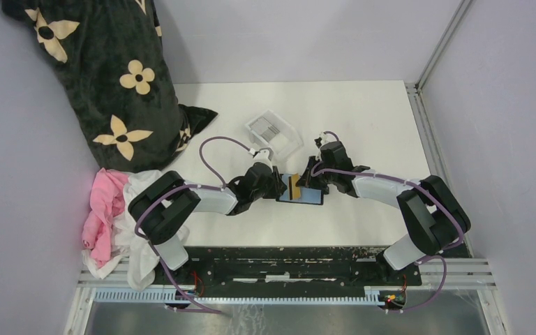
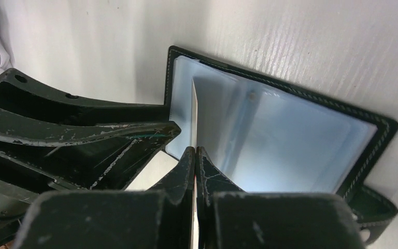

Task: Put the credit cards into the card holder
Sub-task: Turn over the card slot in the card holder.

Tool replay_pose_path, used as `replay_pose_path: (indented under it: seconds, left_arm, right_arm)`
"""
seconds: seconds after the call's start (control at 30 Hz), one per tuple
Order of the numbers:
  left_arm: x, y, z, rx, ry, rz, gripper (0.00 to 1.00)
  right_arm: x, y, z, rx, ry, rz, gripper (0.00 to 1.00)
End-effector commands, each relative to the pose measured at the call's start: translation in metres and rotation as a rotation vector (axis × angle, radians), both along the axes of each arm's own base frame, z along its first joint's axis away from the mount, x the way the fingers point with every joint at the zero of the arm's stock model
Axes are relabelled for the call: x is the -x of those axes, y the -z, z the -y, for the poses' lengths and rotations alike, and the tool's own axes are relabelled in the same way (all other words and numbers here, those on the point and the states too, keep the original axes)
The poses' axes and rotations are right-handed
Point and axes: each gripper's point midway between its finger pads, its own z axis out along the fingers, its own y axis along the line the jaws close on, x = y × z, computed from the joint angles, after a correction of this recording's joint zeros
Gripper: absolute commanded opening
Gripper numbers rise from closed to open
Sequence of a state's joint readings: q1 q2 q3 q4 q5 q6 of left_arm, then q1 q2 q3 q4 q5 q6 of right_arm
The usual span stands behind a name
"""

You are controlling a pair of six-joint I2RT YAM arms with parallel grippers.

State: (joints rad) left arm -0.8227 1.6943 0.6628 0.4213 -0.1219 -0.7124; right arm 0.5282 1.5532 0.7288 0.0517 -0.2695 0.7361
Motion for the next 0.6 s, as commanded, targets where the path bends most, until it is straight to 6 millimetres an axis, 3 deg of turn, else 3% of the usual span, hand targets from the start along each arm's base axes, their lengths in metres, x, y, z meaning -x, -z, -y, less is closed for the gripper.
replay_pose_path:
  seconds: [0.0, 0.37, 0.57]
  left_arm:
    - [-0.006, 0.006, 0.004, -0.061, 0.013, 0.024, 0.32]
    - [0.002, 0.031, -0.007, -0.132, -0.004, -0.022, 0.21]
    - [0.005, 0.036, -0.009, -0.143, -0.001, -0.033, 0.21]
  right_arm:
    - [-0.012, -0.022, -0.006, -0.022, -0.010, 0.074, 0.01]
    - [-0.014, -0.054, 0.010, -0.002, 0.024, 0.160, 0.01]
    - [-0.014, -0.048, 0.026, 0.012, 0.070, 0.143, 0.01]
